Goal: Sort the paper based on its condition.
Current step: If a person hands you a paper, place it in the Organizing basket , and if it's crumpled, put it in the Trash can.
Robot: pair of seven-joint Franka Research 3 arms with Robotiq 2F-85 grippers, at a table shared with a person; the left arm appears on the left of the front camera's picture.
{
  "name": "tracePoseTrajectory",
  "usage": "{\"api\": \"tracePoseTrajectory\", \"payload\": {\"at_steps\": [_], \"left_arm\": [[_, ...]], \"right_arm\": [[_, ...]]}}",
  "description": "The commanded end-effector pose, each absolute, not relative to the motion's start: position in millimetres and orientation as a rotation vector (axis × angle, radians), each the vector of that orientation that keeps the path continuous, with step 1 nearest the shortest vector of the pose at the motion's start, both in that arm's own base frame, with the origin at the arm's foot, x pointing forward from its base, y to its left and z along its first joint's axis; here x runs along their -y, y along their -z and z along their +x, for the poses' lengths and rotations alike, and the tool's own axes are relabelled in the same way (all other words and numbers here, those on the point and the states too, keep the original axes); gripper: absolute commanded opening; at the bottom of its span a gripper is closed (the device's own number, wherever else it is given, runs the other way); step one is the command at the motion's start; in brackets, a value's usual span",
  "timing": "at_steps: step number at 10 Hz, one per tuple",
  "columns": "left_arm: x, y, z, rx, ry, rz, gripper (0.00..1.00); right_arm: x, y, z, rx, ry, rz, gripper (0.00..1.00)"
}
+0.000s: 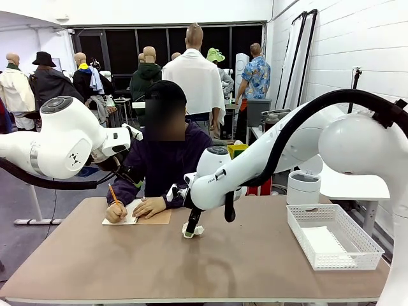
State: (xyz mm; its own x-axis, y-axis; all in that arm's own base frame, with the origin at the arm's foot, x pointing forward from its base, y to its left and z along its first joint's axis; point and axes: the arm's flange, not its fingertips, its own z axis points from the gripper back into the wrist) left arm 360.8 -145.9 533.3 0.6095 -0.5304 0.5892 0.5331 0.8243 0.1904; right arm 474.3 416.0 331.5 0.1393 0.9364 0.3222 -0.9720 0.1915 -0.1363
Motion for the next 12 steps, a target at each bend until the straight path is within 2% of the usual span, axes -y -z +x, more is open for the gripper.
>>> {"api": "tracePoseTrajectory", "payload": {"at_steps": [1, 10, 12], "left_arm": [[145, -534, 363, 0.676, 0.612, -0.006, 1.00], [145, -534, 363, 0.676, 0.612, -0.006, 1.00], [145, -534, 363, 0.676, 0.612, -0.006, 1.00]], "right_arm": [[-424, -329, 488, 0.333, -1.364, 0.111, 1.00], [-423, -303, 515, 0.288, -1.331, 0.186, 1.00], [-423, -302, 515, 0.288, -1.323, 0.197, 0.61]]}}
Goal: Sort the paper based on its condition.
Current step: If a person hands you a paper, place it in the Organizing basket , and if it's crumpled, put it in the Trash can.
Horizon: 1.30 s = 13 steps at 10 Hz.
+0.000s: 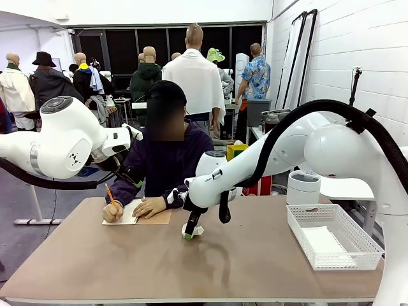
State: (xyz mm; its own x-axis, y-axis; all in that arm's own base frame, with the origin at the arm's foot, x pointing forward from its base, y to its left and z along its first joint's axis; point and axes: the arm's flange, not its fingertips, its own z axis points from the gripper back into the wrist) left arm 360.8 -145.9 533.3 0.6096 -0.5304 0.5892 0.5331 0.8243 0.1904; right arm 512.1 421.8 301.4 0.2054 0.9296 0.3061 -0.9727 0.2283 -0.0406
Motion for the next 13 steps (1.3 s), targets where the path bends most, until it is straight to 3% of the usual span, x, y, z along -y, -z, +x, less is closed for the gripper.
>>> {"api": "tracePoseTrajectory", "payload": {"at_steps": [1, 4, 8, 13], "left_arm": [[145, -534, 363, 0.676, 0.612, -0.006, 1.00], [145, -534, 363, 0.676, 0.612, -0.006, 1.00], [145, -534, 363, 0.676, 0.612, -0.006, 1.00], [145, -534, 363, 0.676, 0.612, -0.006, 1.00]], "right_arm": [[-422, -302, 515, 0.282, -1.320, 0.205, 0.58], [-417, -301, 515, 0.273, -1.300, 0.238, 0.00], [-381, -327, 511, 0.249, -1.211, 0.261, 0.00], [-238, -405, 524, 0.316, -0.834, 0.097, 0.00]]}}
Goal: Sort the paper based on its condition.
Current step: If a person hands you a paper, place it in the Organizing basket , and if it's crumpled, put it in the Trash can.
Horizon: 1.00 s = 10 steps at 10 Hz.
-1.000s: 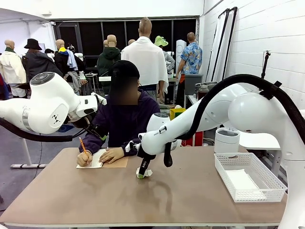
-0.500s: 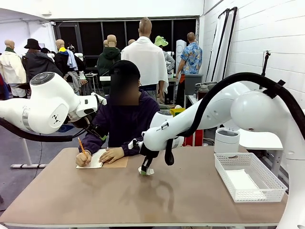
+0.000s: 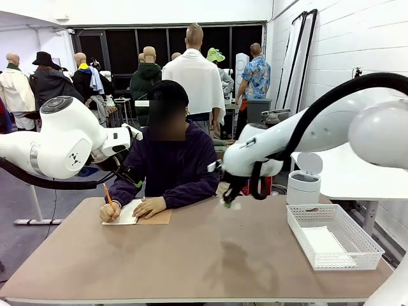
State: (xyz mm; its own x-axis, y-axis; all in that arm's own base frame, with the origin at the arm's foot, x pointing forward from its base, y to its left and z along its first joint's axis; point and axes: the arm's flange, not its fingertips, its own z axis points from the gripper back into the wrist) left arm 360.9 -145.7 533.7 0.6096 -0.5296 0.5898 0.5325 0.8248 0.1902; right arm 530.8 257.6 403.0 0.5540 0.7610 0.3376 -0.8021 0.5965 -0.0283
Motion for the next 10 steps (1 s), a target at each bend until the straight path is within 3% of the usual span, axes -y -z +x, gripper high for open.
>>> {"api": "tracePoseTrajectory", "payload": {"at_steps": [1, 4, 5, 10], "left_arm": [[145, -534, 363, 0.676, 0.612, -0.006, 1.00], [145, -534, 363, 0.676, 0.612, -0.006, 1.00], [145, -534, 363, 0.676, 0.612, -0.006, 1.00], [145, -534, 363, 0.676, 0.612, -0.006, 1.00]], "right_arm": [[-215, -414, 531, 0.327, -0.752, 0.058, 0.00], [-180, -431, 535, 0.380, -0.558, -0.030, 0.00], [-171, -432, 545, 0.359, -0.679, 0.037, 0.00], [-177, -432, 542, 0.362, -0.661, 0.013, 0.00]]}}
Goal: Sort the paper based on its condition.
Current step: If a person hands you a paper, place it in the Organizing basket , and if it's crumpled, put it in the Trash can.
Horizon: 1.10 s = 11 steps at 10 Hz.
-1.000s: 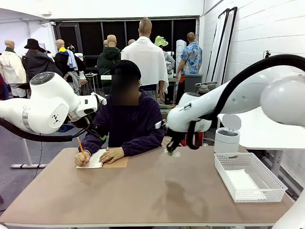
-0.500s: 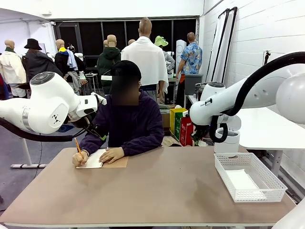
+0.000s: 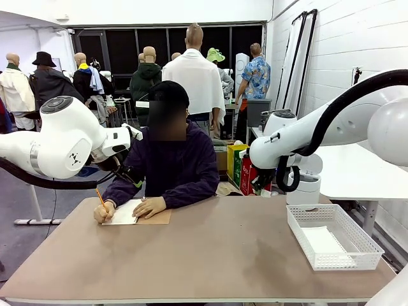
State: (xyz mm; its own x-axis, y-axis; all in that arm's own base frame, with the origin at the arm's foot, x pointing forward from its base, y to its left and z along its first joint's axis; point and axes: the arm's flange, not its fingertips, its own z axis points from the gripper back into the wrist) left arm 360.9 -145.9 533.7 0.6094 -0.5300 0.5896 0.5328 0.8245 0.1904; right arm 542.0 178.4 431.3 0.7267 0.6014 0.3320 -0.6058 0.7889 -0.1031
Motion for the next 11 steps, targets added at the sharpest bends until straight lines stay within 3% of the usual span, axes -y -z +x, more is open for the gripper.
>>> {"api": "tracePoseTrajectory", "payload": {"at_steps": [1, 6, 11], "left_arm": [[145, -534, 363, 0.676, 0.612, -0.006, 1.00], [145, -534, 363, 0.676, 0.612, -0.006, 1.00], [145, -534, 363, 0.676, 0.612, -0.006, 1.00]], "right_arm": [[-177, -435, 550, 0.381, -0.588, -0.022, 0.00], [-126, -467, 607, 0.438, -0.229, -0.155, 0.00], [-69, -461, 652, 0.459, 0.015, -0.219, 0.00]]}}
